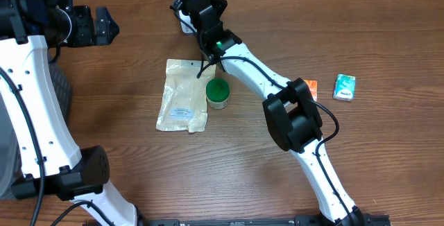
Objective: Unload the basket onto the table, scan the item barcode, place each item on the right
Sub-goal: 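Hold the teal-white packet in front of the scanner window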
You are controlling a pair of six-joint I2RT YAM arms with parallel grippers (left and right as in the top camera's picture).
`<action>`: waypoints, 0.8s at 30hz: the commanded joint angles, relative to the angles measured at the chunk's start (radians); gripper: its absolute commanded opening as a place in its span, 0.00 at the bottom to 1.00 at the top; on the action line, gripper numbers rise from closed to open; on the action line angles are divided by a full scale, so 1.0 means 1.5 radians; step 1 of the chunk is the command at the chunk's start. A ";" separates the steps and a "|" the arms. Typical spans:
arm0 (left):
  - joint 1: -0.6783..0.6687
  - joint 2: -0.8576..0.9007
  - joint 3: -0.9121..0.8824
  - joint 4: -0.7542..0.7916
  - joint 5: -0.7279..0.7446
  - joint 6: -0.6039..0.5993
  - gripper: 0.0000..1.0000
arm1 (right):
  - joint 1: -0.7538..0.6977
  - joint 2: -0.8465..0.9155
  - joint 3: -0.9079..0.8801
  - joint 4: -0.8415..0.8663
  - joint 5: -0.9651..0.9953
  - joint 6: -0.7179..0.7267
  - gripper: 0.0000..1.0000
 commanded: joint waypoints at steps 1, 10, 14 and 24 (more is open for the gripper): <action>0.004 0.003 0.000 -0.001 -0.002 0.010 1.00 | 0.003 -0.009 0.015 0.014 0.012 -0.035 0.04; 0.004 0.003 0.000 -0.001 -0.002 0.010 0.99 | 0.008 -0.009 0.015 0.053 0.012 -0.113 0.08; 0.004 0.003 0.000 -0.001 -0.003 0.010 1.00 | 0.010 -0.009 0.015 0.065 0.013 -0.123 0.08; 0.004 0.003 0.000 -0.001 -0.002 0.010 1.00 | 0.017 -0.021 0.015 0.068 0.013 -0.123 0.04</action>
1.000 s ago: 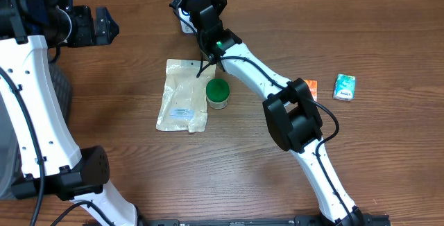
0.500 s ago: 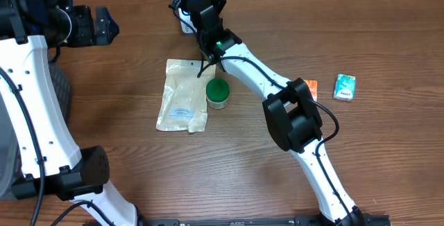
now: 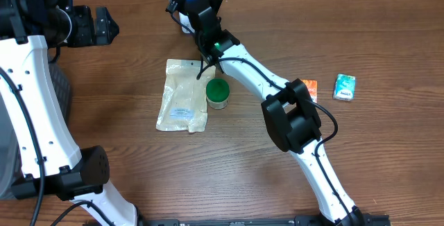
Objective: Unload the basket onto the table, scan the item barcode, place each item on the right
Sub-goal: 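Hold the teal-white packet in front of the scanner window, then carry the packet right and lower it beside the orange box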
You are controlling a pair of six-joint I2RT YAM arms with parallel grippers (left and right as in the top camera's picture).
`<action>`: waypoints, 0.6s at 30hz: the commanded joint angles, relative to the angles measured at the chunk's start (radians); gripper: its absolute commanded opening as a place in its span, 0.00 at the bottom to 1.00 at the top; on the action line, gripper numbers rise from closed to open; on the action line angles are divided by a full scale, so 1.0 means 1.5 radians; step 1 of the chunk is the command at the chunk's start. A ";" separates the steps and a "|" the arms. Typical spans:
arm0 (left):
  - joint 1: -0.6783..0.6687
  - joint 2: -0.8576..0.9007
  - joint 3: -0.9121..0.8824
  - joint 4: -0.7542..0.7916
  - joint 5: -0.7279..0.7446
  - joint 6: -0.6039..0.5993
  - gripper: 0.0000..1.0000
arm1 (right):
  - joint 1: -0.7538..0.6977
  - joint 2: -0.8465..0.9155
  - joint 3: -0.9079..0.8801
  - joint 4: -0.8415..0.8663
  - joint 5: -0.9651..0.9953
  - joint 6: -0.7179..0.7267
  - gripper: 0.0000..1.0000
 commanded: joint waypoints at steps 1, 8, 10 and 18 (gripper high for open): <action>0.004 0.003 0.000 -0.001 -0.002 0.010 0.99 | 0.009 -0.027 0.015 0.008 0.006 0.000 0.04; 0.004 0.003 0.000 -0.001 -0.002 0.010 1.00 | 0.010 -0.106 0.015 -0.029 -0.034 0.165 0.04; 0.004 0.003 0.000 -0.001 -0.002 0.010 1.00 | 0.007 -0.143 0.015 -0.078 -0.072 0.240 0.04; 0.004 0.003 0.000 -0.001 -0.002 0.010 1.00 | -0.007 -0.329 0.015 -0.306 -0.263 0.556 0.04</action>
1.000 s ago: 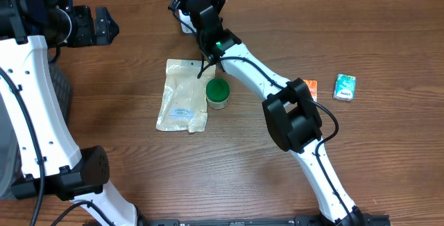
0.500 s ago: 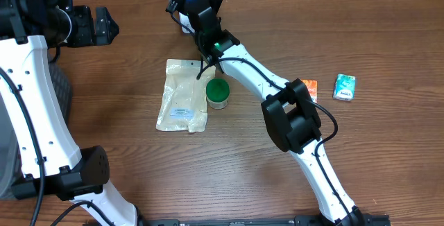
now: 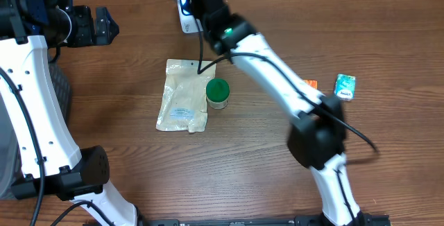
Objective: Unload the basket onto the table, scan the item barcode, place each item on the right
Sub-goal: 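Carry the packet right and lower it beside the orange box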
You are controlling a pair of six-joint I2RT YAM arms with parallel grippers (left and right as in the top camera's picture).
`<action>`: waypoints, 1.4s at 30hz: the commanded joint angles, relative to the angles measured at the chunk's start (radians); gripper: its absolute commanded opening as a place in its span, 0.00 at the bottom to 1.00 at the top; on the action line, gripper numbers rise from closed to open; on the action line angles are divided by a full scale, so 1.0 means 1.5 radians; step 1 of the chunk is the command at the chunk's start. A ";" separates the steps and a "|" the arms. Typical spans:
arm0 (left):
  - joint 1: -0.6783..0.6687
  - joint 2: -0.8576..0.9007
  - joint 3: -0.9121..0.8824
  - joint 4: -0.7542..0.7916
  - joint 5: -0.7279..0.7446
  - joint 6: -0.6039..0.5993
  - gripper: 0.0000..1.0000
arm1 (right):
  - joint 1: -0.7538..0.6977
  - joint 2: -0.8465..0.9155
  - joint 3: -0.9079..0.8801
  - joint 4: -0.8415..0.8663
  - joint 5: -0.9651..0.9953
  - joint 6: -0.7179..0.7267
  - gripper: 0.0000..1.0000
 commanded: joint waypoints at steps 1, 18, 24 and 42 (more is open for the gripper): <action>0.004 0.003 0.000 -0.001 -0.002 0.010 0.99 | -0.011 -0.146 0.016 -0.065 -0.130 0.247 0.04; 0.004 0.003 0.000 -0.001 -0.002 0.010 0.99 | -0.179 -0.298 -0.033 -0.708 -0.155 0.715 0.04; 0.004 0.003 0.000 -0.001 -0.002 0.010 0.99 | -0.210 -0.294 -0.205 -0.703 -0.165 0.729 0.04; 0.004 0.003 0.000 -0.001 -0.002 0.010 1.00 | -0.260 -0.294 -0.510 -0.538 0.001 0.707 0.04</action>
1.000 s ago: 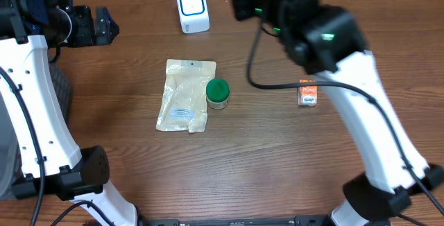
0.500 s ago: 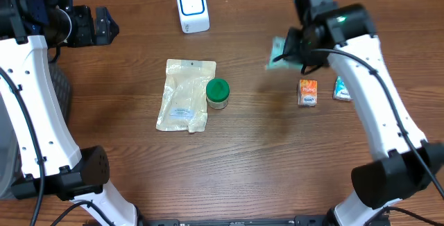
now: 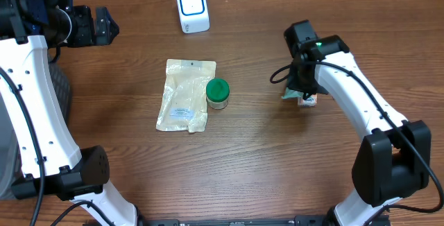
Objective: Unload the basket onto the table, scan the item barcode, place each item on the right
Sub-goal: 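Carry the packet right and lower it beside the orange box, then open the right gripper to release the packet on the table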
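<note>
The white scanner (image 3: 193, 7) with a blue face stands at the table's far edge. My right gripper (image 3: 297, 96) is low over the table at the right, pointing down. It looks shut on a small teal packet (image 3: 286, 96), which shows at its left side. A small orange item (image 3: 310, 101) lies right beside it. My left gripper (image 3: 105, 25) is held high at the far left, away from everything; its jaws are too dark to read.
A beige pouch (image 3: 184, 94) lies flat left of centre, with a green-lidded jar (image 3: 217, 93) touching its right edge. The right arm's white links (image 3: 350, 91) stretch over the table's right side and hide what lies beneath them.
My right gripper has moved from the scanner at the far edge to the right side of the table, down beside the orange item. The scanner now stands uncovered. The left arm is unchanged.
My right gripper first held a teal item over the scanner at the far edge and stayed there through two further moments, shifting slightly. A second teal packet then lay at the far right. Now the gripper is low beside the orange item, and the arm covers that far-right spot.
</note>
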You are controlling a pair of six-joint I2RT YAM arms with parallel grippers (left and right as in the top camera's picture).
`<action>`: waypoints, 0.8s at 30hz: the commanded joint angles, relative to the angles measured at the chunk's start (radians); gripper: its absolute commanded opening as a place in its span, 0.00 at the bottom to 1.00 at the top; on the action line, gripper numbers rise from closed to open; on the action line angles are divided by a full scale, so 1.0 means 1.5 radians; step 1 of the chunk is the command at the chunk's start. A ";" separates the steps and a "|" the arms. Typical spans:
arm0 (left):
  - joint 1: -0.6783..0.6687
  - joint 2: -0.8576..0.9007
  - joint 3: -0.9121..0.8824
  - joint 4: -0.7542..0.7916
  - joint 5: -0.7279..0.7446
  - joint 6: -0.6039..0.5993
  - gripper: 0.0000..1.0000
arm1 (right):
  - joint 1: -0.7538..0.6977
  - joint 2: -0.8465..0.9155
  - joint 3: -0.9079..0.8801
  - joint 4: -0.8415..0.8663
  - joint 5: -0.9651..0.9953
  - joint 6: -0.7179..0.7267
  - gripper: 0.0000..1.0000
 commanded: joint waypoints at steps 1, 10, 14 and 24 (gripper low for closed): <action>0.004 0.003 0.000 -0.001 -0.003 0.010 1.00 | -0.033 -0.005 -0.030 0.018 0.046 -0.028 0.04; 0.004 0.003 0.000 -0.001 -0.002 0.010 1.00 | -0.091 -0.003 -0.039 0.012 0.094 -0.035 0.04; 0.004 0.003 0.000 -0.001 -0.002 0.010 1.00 | -0.095 -0.004 -0.027 0.014 0.084 -0.035 0.04; 0.004 0.003 0.000 -0.001 -0.002 0.010 1.00 | -0.099 -0.004 0.003 0.051 -0.020 0.038 0.06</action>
